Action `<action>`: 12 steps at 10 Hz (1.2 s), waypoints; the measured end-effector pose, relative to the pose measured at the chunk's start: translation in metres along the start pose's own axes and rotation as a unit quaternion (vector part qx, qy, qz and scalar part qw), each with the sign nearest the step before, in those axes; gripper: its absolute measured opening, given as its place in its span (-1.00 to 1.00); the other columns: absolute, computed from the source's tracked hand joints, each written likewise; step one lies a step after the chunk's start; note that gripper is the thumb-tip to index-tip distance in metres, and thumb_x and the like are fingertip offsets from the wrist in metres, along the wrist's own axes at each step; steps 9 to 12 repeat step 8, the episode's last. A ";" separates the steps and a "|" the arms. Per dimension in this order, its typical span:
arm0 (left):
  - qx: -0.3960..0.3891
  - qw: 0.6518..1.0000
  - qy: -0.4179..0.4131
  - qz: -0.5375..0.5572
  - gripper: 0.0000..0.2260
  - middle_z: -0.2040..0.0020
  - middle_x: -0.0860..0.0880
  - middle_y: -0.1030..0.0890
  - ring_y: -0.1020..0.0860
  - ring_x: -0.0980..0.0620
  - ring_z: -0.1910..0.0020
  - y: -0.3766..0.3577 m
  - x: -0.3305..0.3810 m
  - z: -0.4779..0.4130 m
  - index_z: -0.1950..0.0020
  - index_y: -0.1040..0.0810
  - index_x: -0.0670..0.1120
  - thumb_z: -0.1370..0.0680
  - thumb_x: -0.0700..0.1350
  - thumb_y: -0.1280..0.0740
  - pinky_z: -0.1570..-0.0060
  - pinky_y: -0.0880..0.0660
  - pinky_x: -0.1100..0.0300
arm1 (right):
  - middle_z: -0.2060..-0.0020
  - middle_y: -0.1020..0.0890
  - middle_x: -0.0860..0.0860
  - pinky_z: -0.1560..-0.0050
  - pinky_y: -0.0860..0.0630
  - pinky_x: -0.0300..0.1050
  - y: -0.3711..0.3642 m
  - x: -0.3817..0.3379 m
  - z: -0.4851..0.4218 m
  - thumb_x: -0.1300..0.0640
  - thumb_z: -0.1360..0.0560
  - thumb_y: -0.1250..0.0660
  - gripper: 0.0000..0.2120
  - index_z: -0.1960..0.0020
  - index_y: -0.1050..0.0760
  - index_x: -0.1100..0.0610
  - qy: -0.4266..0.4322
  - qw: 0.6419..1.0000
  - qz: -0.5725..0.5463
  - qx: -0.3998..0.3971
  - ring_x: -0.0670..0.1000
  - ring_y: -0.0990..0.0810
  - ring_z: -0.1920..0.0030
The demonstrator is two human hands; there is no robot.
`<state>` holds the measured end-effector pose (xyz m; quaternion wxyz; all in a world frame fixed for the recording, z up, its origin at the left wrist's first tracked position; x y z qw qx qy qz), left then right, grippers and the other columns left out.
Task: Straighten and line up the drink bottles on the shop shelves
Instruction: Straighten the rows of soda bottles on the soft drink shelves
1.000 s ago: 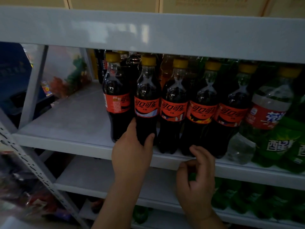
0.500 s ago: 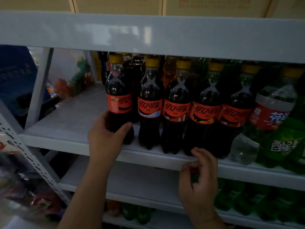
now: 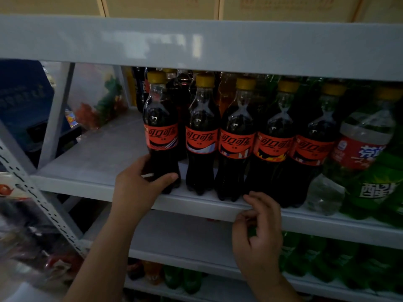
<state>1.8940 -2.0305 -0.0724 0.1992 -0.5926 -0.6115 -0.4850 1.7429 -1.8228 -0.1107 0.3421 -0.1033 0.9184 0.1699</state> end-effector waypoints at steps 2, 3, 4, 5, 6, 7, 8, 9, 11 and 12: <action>-0.058 0.997 0.002 0.043 -0.55 -0.04 0.14 -0.65 -0.59 0.26 -0.04 -0.005 -0.006 -0.004 -0.24 -0.57 -0.03 -0.37 -0.09 -0.53 0.08 -0.47 0.47 | -0.18 -0.37 -0.20 0.13 -0.42 -0.37 0.001 -0.001 -0.006 0.11 -0.48 -0.22 -0.72 -0.17 -0.41 -0.09 0.009 1.000 -0.018 -0.011 -0.17 -0.52 0.14; -0.081 0.996 0.005 0.047 -0.58 -0.03 0.22 -0.65 -0.58 0.27 -0.06 -0.007 -0.007 -0.006 -0.20 -0.56 0.07 -0.38 -0.10 -0.53 -0.03 -0.49 0.30 | -0.18 -0.38 -0.21 0.10 -0.44 -0.36 0.001 -0.006 -0.008 0.19 -0.47 -0.26 -0.71 -0.15 -0.43 -0.07 0.018 0.998 -0.042 -0.053 -0.16 -0.53 0.11; -0.075 0.996 0.013 0.051 -0.59 -0.02 0.24 -0.65 -0.58 0.26 -0.06 -0.008 -0.011 -0.005 -0.20 -0.56 0.07 -0.38 -0.07 -0.53 -0.04 -0.50 0.23 | -0.11 -0.45 -0.17 0.09 -0.48 -0.27 0.007 -0.017 -0.012 0.17 -0.48 -0.24 -0.75 -0.12 -0.47 -0.05 0.044 0.992 -0.066 -0.094 -0.12 -0.56 0.10; -0.061 0.997 0.006 0.042 -0.58 -0.01 0.26 -0.64 -0.57 0.31 -0.04 -0.010 -0.012 -0.003 -0.21 -0.53 0.09 -0.38 -0.02 -0.52 0.02 -0.52 0.36 | 0.04 -0.54 -0.09 0.14 -0.50 -0.17 0.021 -0.029 -0.024 0.21 -0.49 -0.29 -0.85 -0.04 -0.54 0.10 0.076 0.986 -0.064 -0.131 -0.12 -0.57 0.11; -0.040 0.998 0.016 0.039 -0.53 -0.03 0.18 -0.63 -0.57 0.29 -0.04 -0.011 -0.010 -0.001 -0.24 -0.52 0.03 -0.36 0.00 -0.53 0.10 -0.48 0.47 | 0.12 -0.58 -0.09 0.18 -0.50 -0.19 0.045 -0.051 -0.046 0.17 -0.49 -0.31 -0.91 0.05 -0.58 0.13 0.116 0.979 -0.033 -0.167 -0.14 -0.58 0.13; -0.033 0.999 0.013 0.033 -0.54 -0.01 0.19 -0.62 -0.56 0.31 -0.03 -0.011 -0.008 0.000 -0.22 -0.52 0.05 -0.36 -0.01 -0.54 0.16 -0.44 0.53 | 0.13 -0.60 -0.11 0.22 -0.52 -0.21 0.084 -0.075 -0.076 0.12 -0.50 -0.27 -0.86 0.06 -0.59 0.11 0.166 0.972 -0.036 -0.163 -0.08 -0.62 0.17; -0.038 0.999 0.014 0.027 -0.54 -0.02 0.19 -0.62 -0.56 0.27 -0.04 -0.011 -0.005 0.000 -0.20 -0.51 0.09 -0.35 -0.02 -0.54 0.06 -0.51 0.37 | 0.10 -0.61 -0.06 0.24 -0.51 -0.19 0.126 -0.087 -0.102 0.05 -0.55 -0.24 -0.86 -0.02 -0.56 0.02 0.170 0.977 -0.054 -0.118 -0.02 -0.64 0.17; -0.038 0.999 0.014 0.027 -0.54 -0.02 0.19 -0.62 -0.56 0.27 -0.04 -0.011 -0.005 0.000 -0.20 -0.51 0.09 -0.35 -0.02 -0.54 0.06 -0.51 0.37 | 0.10 -0.61 -0.06 0.24 -0.51 -0.19 0.126 -0.087 -0.102 0.05 -0.55 -0.24 -0.86 -0.02 -0.56 0.02 0.170 0.977 -0.054 -0.118 -0.02 -0.64 0.17; -0.038 0.999 0.014 0.027 -0.54 -0.02 0.19 -0.62 -0.56 0.27 -0.04 -0.011 -0.005 0.000 -0.20 -0.51 0.09 -0.35 -0.02 -0.54 0.06 -0.51 0.37 | 0.10 -0.61 -0.06 0.24 -0.51 -0.19 0.126 -0.087 -0.102 0.05 -0.55 -0.24 -0.86 -0.02 -0.56 0.02 0.170 0.977 -0.054 -0.118 -0.02 -0.64 0.17; -0.038 0.999 0.014 0.027 -0.54 -0.02 0.19 -0.62 -0.56 0.27 -0.04 -0.011 -0.005 0.000 -0.20 -0.51 0.09 -0.35 -0.02 -0.54 0.06 -0.51 0.37 | 0.10 -0.61 -0.06 0.24 -0.51 -0.19 0.126 -0.087 -0.102 0.05 -0.55 -0.24 -0.86 -0.02 -0.56 0.02 0.170 0.977 -0.054 -0.118 -0.02 -0.64 0.17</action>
Point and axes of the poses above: each hand's wrist, its own z-axis away from the middle knuckle, its own y-axis out of the back of the hand, x = y × z, the point moved 4 cm from there along -z, towards the middle knuckle
